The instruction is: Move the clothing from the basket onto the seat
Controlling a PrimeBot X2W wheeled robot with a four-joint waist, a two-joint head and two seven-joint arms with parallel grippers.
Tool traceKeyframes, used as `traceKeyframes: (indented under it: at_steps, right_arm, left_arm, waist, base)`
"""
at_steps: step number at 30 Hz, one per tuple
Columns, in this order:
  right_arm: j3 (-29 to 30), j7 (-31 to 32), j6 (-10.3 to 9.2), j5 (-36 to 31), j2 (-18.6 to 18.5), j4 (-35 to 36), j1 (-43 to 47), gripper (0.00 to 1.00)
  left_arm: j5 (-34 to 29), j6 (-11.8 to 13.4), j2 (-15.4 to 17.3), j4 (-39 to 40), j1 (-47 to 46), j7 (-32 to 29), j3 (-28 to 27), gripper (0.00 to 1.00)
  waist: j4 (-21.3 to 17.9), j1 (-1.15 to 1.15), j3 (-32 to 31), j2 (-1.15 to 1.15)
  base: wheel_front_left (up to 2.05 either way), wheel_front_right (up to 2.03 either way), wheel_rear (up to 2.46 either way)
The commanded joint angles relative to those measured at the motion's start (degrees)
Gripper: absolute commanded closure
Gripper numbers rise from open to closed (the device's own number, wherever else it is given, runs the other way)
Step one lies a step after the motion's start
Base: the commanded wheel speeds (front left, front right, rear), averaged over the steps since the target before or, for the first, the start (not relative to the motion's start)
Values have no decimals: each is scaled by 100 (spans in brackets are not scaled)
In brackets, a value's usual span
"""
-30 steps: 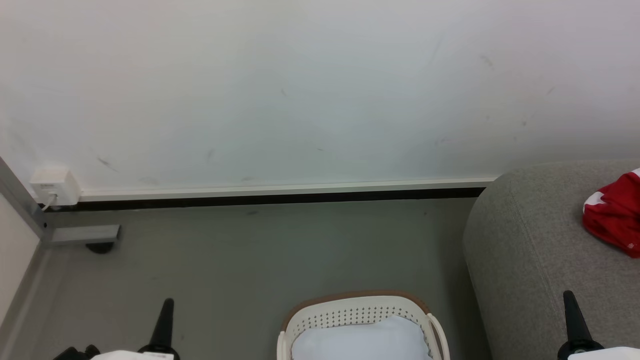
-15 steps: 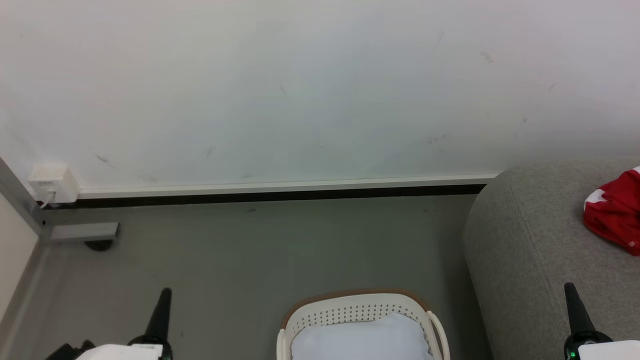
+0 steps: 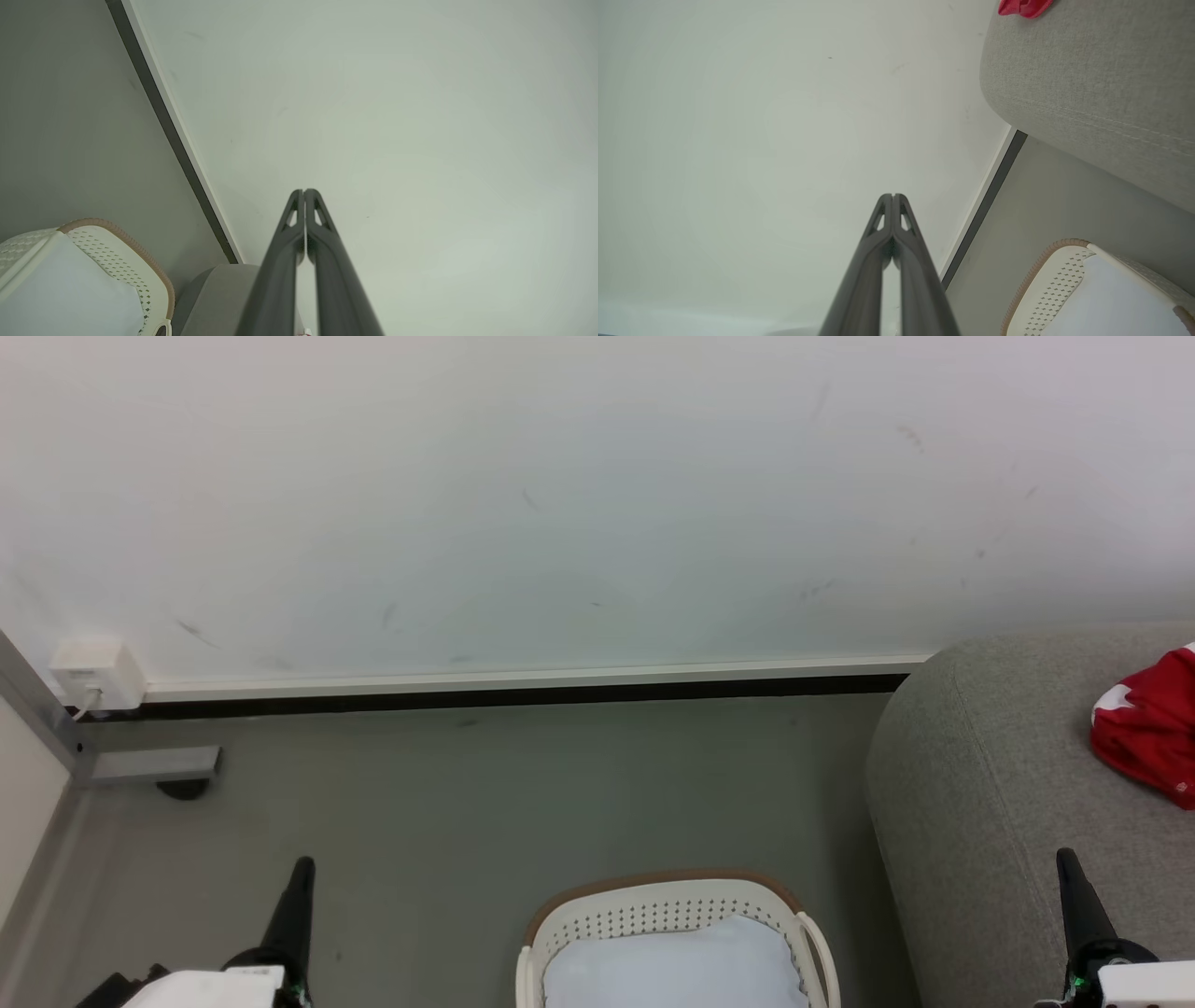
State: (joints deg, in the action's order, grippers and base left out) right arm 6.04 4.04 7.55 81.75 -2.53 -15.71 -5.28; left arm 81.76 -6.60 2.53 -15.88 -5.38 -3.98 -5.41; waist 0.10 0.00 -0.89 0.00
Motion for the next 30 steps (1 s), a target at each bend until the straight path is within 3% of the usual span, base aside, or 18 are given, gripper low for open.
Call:
traceKeyframes:
  at_steps: [1, 30]
  right_arm:
    - [24, 44, -10, 148, -52, 54, -83, 100]
    - [74, 281, -12, 1060, -54, 148, -164, 100]
  left_arm:
    - [166, -45, 50, 58, -77, -51, -42, 100]
    - [1090, -106, 55, 158, -156, -288, -140, 100]
  waist:
    - [-1, 0, 7, 0]
    - [-10, 0, 89, 0]
  base:
    - [0, 0, 0]
    - [0, 0, 0]
